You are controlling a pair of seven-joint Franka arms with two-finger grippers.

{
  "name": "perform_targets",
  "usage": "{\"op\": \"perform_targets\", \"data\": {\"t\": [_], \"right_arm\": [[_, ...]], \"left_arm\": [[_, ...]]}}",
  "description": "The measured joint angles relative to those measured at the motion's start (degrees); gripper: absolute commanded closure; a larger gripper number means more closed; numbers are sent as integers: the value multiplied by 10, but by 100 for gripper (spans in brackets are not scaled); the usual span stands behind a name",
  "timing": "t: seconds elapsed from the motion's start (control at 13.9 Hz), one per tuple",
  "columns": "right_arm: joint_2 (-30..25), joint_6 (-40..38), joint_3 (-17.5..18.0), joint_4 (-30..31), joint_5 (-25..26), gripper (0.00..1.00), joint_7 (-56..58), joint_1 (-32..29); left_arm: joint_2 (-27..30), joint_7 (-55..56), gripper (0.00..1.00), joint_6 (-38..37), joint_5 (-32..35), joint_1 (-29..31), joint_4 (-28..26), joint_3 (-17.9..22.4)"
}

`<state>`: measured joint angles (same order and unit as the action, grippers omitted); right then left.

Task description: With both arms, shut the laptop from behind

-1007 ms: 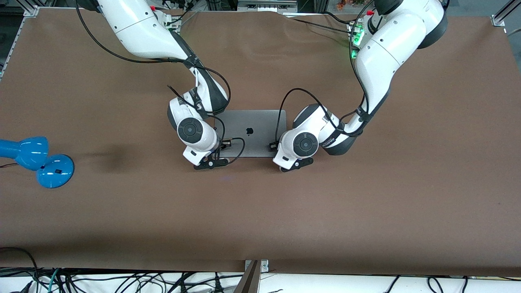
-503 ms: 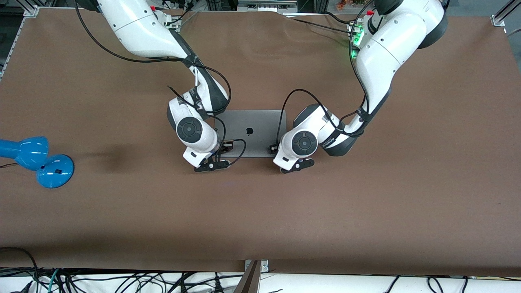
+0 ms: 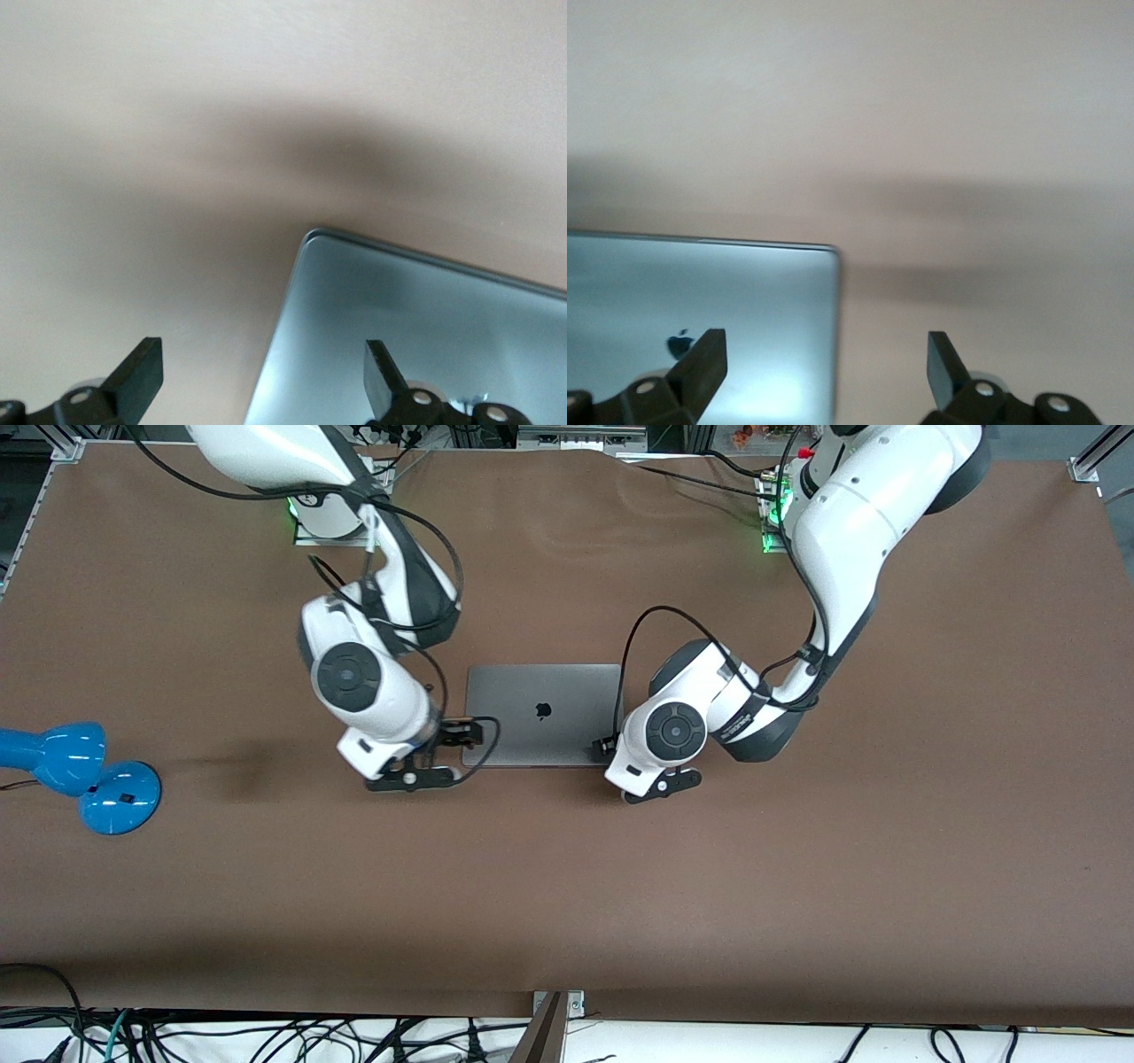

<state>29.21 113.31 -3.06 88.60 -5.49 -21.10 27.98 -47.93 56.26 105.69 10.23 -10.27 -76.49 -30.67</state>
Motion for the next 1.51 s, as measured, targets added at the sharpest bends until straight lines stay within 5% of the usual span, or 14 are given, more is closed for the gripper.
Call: {"op": "perform_targets", "data": {"t": [0.72, 0.86, 1.22, 1.51], "right_arm": [[-63, -153, -173, -70, 2, 0, 148, -24], [-96, -162, -139, -74, 4, 0, 161, -85], [-219, -217, 26, -29, 65, 0, 168, -240], [-283, -216, 60, 30, 66, 0, 168, -290]], "left_arm": [[234, -150, 0, -196, -22, 37, -10, 16], [291, -221, 0, -206, -57, 40, -35, 63], [429, -388, 0, -209, -88, 44, -134, 182], [493, -467, 0, -209, -90, 45, -186, 247]]}}
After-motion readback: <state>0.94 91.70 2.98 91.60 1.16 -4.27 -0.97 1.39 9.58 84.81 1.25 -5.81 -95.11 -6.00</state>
